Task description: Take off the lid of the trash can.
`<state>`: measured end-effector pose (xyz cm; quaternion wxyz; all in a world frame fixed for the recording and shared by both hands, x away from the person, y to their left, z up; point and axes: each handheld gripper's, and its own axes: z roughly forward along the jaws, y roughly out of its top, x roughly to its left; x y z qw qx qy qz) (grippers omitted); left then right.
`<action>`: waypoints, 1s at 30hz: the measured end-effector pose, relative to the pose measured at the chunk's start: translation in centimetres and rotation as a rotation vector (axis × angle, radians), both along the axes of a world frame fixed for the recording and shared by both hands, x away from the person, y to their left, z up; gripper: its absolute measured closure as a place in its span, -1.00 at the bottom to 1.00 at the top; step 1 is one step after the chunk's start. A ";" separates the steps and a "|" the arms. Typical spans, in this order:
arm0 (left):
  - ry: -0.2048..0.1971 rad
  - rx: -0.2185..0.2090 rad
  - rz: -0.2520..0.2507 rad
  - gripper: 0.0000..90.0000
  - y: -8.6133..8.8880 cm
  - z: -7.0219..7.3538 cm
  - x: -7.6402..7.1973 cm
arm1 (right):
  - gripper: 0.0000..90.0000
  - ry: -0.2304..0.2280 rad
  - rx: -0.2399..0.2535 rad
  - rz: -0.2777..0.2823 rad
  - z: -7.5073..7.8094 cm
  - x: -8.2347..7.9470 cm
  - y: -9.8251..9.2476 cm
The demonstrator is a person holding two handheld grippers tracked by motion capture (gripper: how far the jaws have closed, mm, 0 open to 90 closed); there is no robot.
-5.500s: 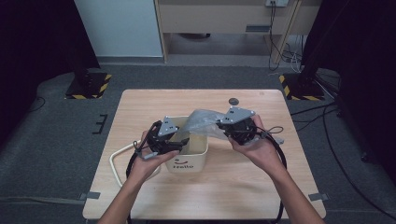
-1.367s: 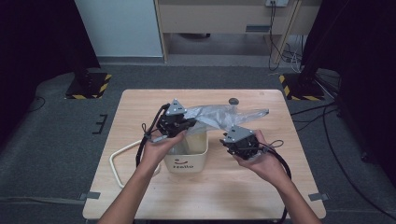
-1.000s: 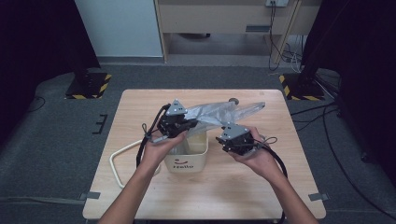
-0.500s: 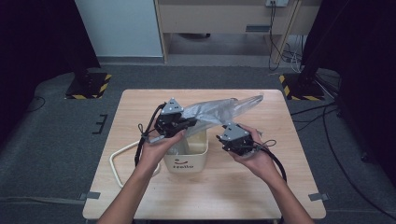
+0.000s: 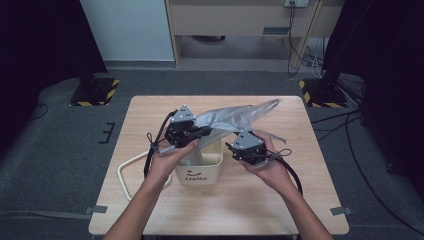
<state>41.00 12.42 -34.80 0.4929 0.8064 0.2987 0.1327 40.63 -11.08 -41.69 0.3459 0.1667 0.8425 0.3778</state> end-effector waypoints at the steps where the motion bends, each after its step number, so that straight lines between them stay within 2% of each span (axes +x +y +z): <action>1: 0.001 0.002 -0.004 1.00 0.0 0.1 -0.1 | 0.16 -0.004 -0.007 0.000 0.0 0.0 0.1; 4: -0.007 -0.003 -0.011 1.00 -0.2 0.3 -0.4 | 0.17 -0.006 -0.010 -0.009 0.0 0.3 0.2; 11: 0.007 -0.005 -0.029 1.00 -0.2 0.6 -0.3 | 0.13 -0.040 -0.010 -0.026 0.0 0.7 0.2; 17: 0.013 -0.016 -0.036 1.00 -0.5 0.7 -0.2 | 0.14 -0.058 -0.007 -0.008 -0.1 0.6 0.7; 22: 0.022 -0.016 -0.044 1.00 -0.5 0.7 -0.3 | 0.36 -0.072 -0.003 0.000 0.0 0.7 1.0; 30: 0.022 -0.028 -0.032 1.00 0.0 0.6 -0.3 | 0.93 -0.058 0.014 0.021 0.4 0.6 1.0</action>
